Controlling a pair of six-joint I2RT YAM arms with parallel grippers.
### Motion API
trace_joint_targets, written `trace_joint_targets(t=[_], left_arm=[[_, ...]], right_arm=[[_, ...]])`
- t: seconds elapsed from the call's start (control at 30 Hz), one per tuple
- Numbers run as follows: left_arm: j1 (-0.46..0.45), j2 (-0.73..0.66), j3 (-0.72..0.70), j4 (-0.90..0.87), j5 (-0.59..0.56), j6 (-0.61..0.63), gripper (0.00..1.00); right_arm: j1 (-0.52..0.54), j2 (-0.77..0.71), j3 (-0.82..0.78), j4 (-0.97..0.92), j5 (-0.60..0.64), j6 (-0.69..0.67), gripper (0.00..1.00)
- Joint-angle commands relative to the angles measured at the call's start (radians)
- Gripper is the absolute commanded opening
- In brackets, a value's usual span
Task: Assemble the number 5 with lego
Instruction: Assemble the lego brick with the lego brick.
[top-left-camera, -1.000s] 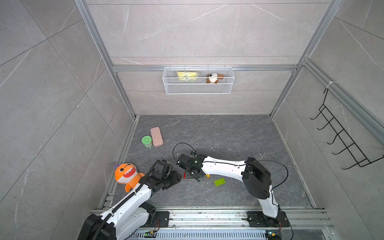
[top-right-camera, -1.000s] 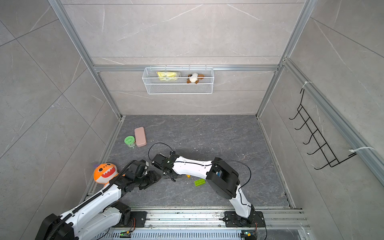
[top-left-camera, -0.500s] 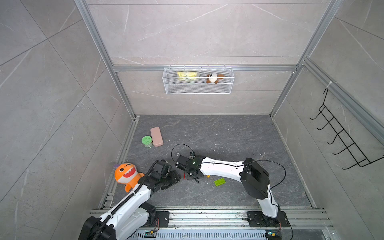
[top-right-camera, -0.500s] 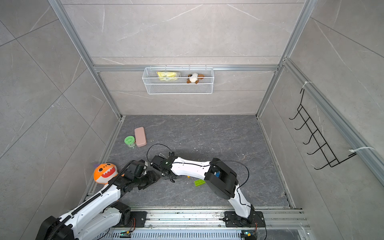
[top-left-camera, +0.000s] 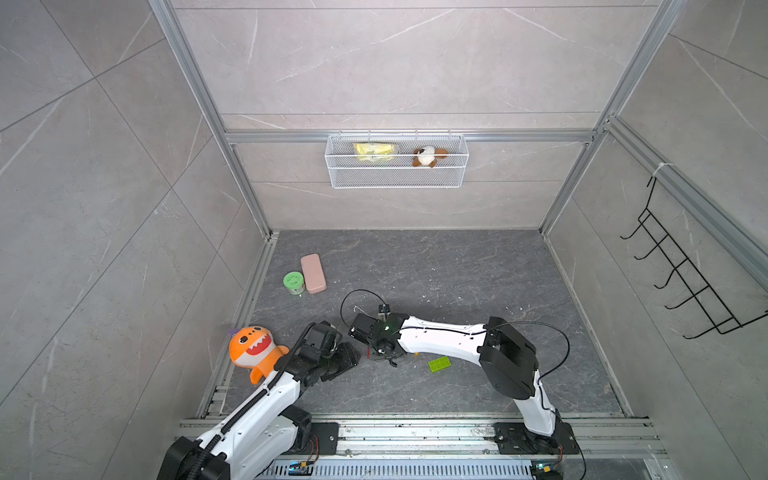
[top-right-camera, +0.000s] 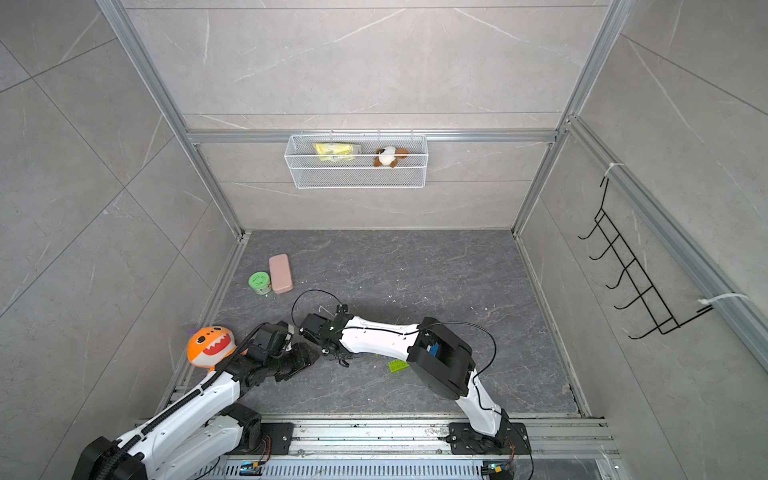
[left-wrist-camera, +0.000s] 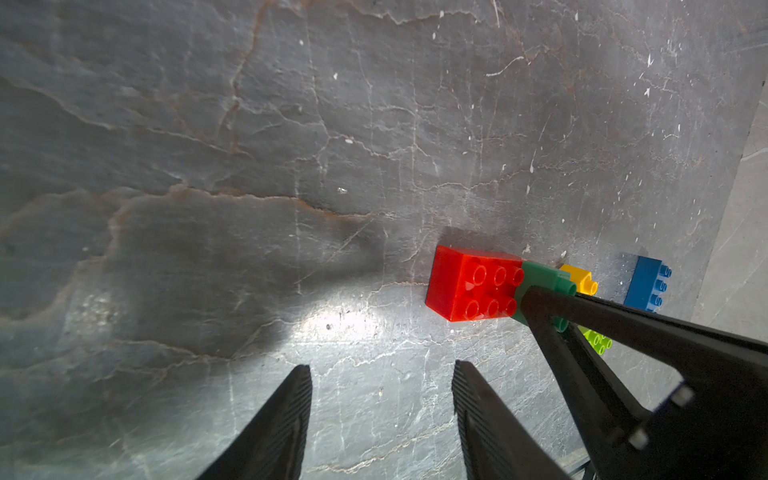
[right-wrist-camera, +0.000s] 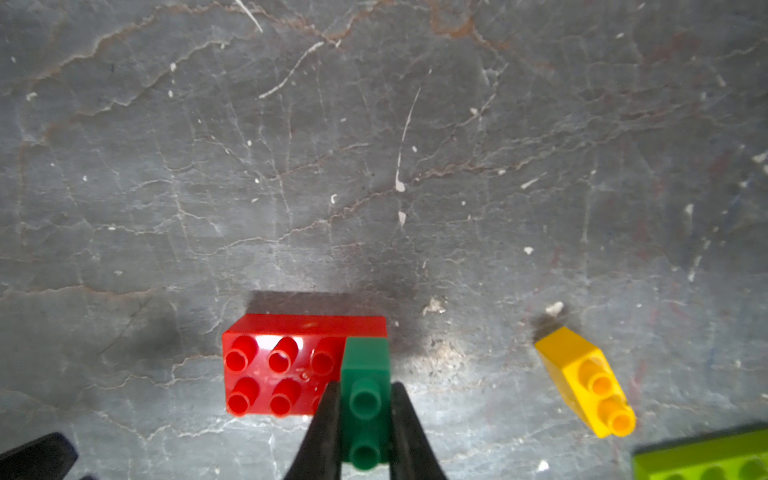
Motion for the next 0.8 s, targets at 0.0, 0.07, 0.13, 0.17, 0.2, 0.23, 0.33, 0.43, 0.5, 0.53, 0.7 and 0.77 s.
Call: trace_joint_targets(t=[0.0,0.07,0.13,0.17,0.2,0.23,0.33,0.43,0.5,0.53,0.7,0.77], left_arm=[[0.006,-0.023,-0.006,-0.029,0.020,0.008,0.59],[0.009,-0.027,-0.008,-0.030,0.020,0.009,0.59],[0.011,-0.025,-0.006,-0.030,0.020,0.009,0.59],[0.012,-0.024,-0.006,-0.029,0.019,0.010,0.59],[0.014,-0.021,-0.007,-0.028,0.019,0.010,0.59],[0.015,-0.018,-0.004,-0.025,0.020,0.010,0.59],[0.017,-0.010,-0.001,-0.018,0.020,0.013,0.59],[0.016,0.001,0.003,-0.010,0.022,0.013,0.59],[0.016,0.008,0.004,-0.006,0.023,0.013,0.59],[0.016,0.008,0.004,-0.005,0.023,0.012,0.59],[0.016,0.008,0.004,-0.006,0.021,0.009,0.59],[0.016,0.008,0.004,-0.006,0.020,0.008,0.59]], right_arm=[[0.001,0.107,-0.044,-0.046,-0.039,0.017,0.15],[0.002,0.110,-0.044,-0.046,-0.041,0.017,0.15],[0.000,0.111,-0.034,-0.050,-0.035,0.016,0.15],[-0.001,0.110,-0.027,-0.056,-0.030,0.016,0.15],[-0.004,0.108,-0.021,-0.064,-0.024,0.014,0.15],[-0.009,0.103,-0.015,-0.067,-0.016,0.013,0.15],[-0.032,0.080,-0.004,-0.073,0.006,0.004,0.15],[-0.053,0.072,0.032,-0.094,0.024,-0.008,0.16],[-0.062,0.077,0.059,-0.107,0.038,-0.016,0.16],[-0.068,0.079,0.067,-0.111,0.041,-0.017,0.16],[-0.086,0.093,0.094,-0.125,0.048,-0.013,0.17],[-0.088,0.095,0.100,-0.126,0.041,-0.014,0.19]])
